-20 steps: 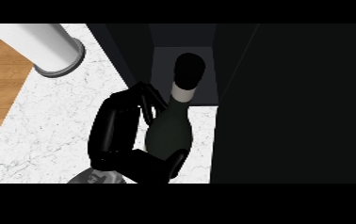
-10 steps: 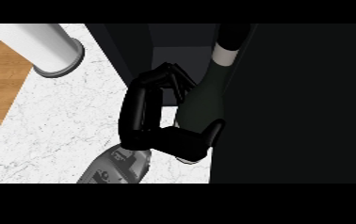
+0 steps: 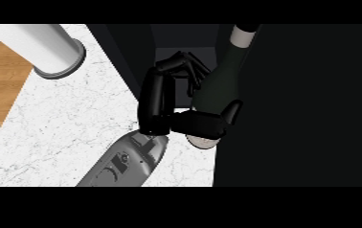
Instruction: Pick up the wine, place it into the cabinet and close the cabinet
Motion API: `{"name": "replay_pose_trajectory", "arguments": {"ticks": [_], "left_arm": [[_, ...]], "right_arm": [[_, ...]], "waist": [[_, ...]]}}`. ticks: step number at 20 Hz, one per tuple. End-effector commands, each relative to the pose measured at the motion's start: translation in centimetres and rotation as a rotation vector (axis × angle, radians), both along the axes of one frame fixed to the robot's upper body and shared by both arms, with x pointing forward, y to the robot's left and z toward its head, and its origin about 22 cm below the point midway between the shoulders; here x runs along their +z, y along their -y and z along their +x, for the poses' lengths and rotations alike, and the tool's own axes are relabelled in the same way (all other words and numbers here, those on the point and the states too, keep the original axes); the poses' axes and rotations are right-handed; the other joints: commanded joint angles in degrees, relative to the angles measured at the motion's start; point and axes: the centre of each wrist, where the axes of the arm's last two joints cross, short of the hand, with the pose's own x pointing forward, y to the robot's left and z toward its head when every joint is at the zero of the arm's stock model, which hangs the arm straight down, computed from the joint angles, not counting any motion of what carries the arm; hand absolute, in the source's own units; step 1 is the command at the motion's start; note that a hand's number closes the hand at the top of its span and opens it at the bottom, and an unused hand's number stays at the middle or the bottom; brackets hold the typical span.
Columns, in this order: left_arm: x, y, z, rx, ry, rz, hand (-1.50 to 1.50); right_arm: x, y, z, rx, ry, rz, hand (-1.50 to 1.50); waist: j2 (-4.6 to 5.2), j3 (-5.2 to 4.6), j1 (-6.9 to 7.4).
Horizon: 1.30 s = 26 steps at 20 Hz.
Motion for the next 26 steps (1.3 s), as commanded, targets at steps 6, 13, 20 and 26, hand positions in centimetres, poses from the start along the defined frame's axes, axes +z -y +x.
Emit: {"name": "replay_pose_trajectory", "arguments": {"ticks": [6,13,20,26], "left_arm": [[-3.1,0.3,1.0,0.049,-0.043,-0.056,1.50],[-5.9,0.1,0.8,0.049,-0.048,-0.021,1.50],[-8.0,-1.0,2.1,0.116,-0.011,0.075,1.50],[-10.1,-1.8,3.4,0.149,-0.006,0.063,1.50]], "right_arm": [[1.6,-0.1,-3.6,0.039,0.063,0.056,-1.50],[1.6,0.1,-2.1,0.033,0.054,0.044,-1.50],[1.9,-0.5,-4.0,0.036,0.046,0.042,-1.50],[1.8,-0.4,-2.9,0.040,0.059,0.022,-1.50]], "waist": [[0.07,-0.03,-0.52],[0.02,-0.02,0.31],[-0.09,-0.03,0.33],[0.07,-0.05,0.17]]}}
